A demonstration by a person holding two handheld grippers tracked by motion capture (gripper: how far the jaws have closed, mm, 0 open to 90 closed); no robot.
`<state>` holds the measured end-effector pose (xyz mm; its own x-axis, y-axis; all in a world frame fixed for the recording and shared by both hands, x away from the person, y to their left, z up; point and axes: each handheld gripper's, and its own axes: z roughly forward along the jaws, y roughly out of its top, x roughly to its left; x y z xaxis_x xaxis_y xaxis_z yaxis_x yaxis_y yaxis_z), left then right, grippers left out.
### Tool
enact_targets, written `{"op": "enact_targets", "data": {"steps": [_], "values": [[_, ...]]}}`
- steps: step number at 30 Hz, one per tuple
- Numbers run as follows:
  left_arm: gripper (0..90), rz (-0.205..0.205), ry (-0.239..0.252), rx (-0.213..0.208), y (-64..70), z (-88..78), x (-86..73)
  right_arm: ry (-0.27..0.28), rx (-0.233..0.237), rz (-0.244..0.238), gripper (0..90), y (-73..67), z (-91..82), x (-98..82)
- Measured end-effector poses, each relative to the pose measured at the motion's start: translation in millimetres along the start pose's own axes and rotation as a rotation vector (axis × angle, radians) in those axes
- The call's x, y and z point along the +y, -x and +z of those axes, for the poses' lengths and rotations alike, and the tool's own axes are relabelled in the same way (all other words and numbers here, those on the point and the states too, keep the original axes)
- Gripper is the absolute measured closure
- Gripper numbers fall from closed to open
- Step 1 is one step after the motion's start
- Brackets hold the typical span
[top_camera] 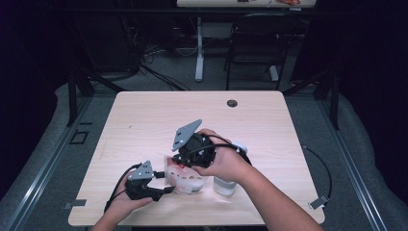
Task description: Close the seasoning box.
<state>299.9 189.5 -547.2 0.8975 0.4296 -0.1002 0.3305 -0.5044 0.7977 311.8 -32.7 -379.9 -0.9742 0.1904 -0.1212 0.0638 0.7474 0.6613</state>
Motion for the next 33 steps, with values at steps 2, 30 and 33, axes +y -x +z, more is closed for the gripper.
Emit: {"op": "enact_targets", "data": {"steps": [2, 30, 33], "values": [[39.8, 0.005, 0.004, -0.012, -0.4, 2.6, -0.1, -0.004, -0.001, -0.005, 90.0, -1.0, -0.3, 0.0], [43.0, 0.046, 0.032, -0.086, 3.4, 29.2, -1.4, 0.029, -0.007, 0.005, 90.0, -0.6, -8.1, -5.5], [46.4, 0.057, 0.015, -0.077, 4.2, 27.4, 0.4, 0.03, -0.006, 0.003, 90.0, 0.6, -8.8, -5.8]]}}
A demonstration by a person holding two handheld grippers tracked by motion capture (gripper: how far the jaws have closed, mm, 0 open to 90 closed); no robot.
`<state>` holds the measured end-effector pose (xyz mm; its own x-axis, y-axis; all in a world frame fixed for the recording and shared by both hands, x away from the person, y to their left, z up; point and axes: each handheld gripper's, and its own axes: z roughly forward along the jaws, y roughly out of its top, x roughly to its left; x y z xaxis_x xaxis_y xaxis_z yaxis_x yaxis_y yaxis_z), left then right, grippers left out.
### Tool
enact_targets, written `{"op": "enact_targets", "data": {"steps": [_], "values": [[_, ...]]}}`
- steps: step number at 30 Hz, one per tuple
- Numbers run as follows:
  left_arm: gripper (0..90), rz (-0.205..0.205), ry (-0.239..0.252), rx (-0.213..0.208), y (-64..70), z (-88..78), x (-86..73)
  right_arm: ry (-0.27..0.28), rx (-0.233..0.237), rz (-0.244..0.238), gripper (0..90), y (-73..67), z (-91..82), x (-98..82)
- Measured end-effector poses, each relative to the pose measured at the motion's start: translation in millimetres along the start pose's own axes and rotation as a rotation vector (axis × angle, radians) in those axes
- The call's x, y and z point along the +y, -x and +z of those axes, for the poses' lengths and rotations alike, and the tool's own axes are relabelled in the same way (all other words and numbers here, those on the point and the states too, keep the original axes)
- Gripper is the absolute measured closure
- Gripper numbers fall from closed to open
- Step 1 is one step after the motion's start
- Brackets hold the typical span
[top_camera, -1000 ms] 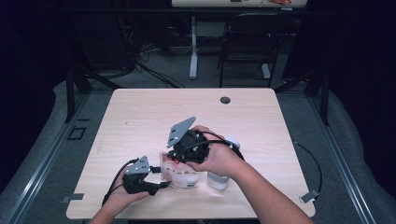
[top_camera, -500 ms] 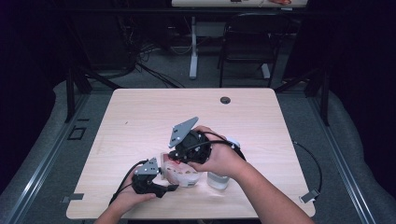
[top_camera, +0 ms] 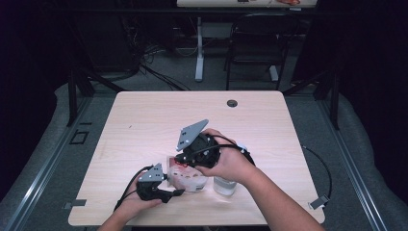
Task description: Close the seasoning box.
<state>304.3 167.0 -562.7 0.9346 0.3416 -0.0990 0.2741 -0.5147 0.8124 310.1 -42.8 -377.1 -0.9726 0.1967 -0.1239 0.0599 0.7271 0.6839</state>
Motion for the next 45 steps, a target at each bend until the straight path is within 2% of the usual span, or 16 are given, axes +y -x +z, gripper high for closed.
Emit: {"op": "enact_targets", "data": {"steps": [13, 18, 29, 39, 45], "values": [[57.0, 0.027, -0.031, 0.003, 3.8, -8.8, 7.2, 0.022, 0.001, 0.014, 90.0, 1.8, -7.5, -1.9], [60.0, 0.023, -0.05, -0.013, 5.9, -12.9, 8.3, 0.018, 0.004, 0.013, 90.0, 1.8, -9.7, -3.1], [62.0, 0.04, -0.091, 0.011, 6.8, -24.5, 12.6, 0.031, 0.008, 0.026, 90.0, 2.8, -13.8, -7.8], [63.4, 0.041, -0.119, -0.006, 5.9, -30.7, 18.2, 0.03, 0.003, 0.042, 90.0, 5.8, -21.1, -15.9], [63.7, 0.056, -0.161, -0.014, 4.2, -34.5, 23.4, 0.034, 0.007, 0.053, 90.0, 6.5, -23.6, -20.9]]}}
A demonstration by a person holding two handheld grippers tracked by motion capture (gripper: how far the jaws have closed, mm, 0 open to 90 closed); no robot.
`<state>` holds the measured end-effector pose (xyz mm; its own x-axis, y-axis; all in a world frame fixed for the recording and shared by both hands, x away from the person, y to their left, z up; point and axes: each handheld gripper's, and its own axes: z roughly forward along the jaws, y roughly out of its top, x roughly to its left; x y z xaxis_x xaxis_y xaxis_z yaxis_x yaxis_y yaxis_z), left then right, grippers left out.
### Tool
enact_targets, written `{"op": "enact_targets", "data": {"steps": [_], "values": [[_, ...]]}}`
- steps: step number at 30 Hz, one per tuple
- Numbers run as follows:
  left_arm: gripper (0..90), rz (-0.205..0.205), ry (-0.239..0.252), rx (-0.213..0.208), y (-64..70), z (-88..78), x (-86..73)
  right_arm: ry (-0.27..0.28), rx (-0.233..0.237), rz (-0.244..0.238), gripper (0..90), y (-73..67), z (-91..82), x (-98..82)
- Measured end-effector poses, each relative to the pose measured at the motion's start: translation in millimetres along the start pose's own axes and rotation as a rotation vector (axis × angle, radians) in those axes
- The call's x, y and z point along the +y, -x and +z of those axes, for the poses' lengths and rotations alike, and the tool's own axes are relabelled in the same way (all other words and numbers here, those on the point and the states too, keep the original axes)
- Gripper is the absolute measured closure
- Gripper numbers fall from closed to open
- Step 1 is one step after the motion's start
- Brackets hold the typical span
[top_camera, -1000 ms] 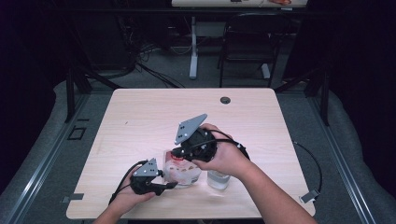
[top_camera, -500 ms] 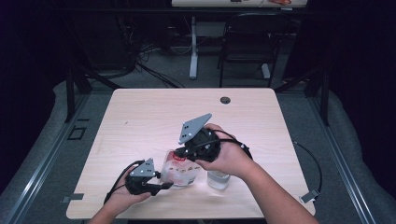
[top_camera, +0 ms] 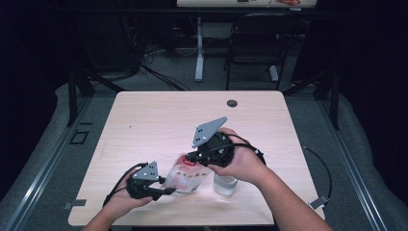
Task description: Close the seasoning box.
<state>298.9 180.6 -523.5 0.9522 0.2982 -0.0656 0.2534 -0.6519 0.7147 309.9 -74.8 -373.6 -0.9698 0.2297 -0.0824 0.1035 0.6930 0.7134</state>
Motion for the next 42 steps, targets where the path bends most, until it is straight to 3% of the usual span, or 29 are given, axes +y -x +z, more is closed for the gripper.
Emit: {"op": "enact_targets", "data": {"steps": [10, 21, 31, 42], "values": [[64.3, 0.021, -0.044, 0.0, -2.6, -3.8, 4.7, 0.016, -0.006, 0.018, 90.0, 1.9, -2.3, -10.8], [65.1, 0.017, -0.053, -0.006, -4.9, -3.0, 4.4, 0.025, -0.013, 0.051, 90.0, 4.9, -2.3, -25.7], [66.5, 0.023, -0.054, 0.002, -4.8, -12.0, 6.9, 0.033, -0.016, 0.051, 90.0, 5.4, -6.1, -30.8], [67.6, 0.047, -0.088, 0.016, -4.7, -19.7, 11.3, 0.017, -0.016, 0.035, 86.9, 3.3, -7.8, -31.5]]}}
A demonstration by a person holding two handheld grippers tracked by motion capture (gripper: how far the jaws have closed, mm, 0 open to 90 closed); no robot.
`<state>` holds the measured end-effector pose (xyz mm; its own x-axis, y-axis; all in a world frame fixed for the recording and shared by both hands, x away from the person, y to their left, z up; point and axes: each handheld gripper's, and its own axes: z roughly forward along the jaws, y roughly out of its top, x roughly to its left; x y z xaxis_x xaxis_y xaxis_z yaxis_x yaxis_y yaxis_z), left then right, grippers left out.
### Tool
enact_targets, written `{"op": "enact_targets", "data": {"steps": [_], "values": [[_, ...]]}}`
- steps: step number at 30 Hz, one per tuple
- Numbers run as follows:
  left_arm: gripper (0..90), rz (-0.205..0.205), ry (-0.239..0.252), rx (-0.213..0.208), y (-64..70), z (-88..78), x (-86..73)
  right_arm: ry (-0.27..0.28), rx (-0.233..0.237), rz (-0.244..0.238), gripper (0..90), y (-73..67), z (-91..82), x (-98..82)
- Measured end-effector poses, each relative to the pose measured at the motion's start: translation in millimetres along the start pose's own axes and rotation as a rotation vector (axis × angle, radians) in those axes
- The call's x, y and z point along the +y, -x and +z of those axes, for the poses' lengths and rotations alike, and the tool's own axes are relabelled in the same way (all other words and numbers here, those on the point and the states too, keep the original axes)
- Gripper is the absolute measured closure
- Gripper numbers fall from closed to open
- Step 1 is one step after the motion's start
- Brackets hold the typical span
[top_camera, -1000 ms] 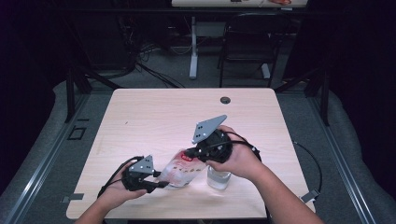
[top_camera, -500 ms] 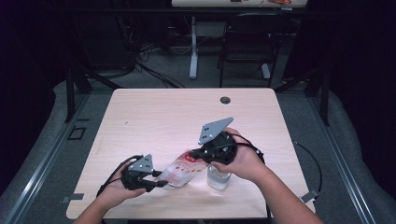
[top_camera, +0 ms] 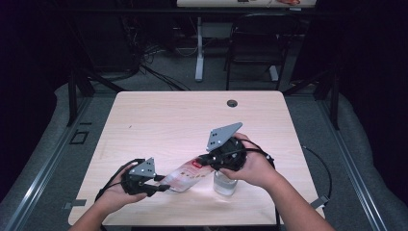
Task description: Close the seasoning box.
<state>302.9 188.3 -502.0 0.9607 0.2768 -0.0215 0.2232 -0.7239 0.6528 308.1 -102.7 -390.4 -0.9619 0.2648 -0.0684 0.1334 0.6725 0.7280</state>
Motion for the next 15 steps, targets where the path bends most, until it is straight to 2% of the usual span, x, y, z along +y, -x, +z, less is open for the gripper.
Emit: {"op": "enact_targets", "data": {"steps": [15], "values": [[68.7, 0.029, -0.024, 0.004, -2.3, -9.2, 6.1, -0.02, 0.006, -0.028, 78.7, -2.6, 3.6, 9.1]]}}
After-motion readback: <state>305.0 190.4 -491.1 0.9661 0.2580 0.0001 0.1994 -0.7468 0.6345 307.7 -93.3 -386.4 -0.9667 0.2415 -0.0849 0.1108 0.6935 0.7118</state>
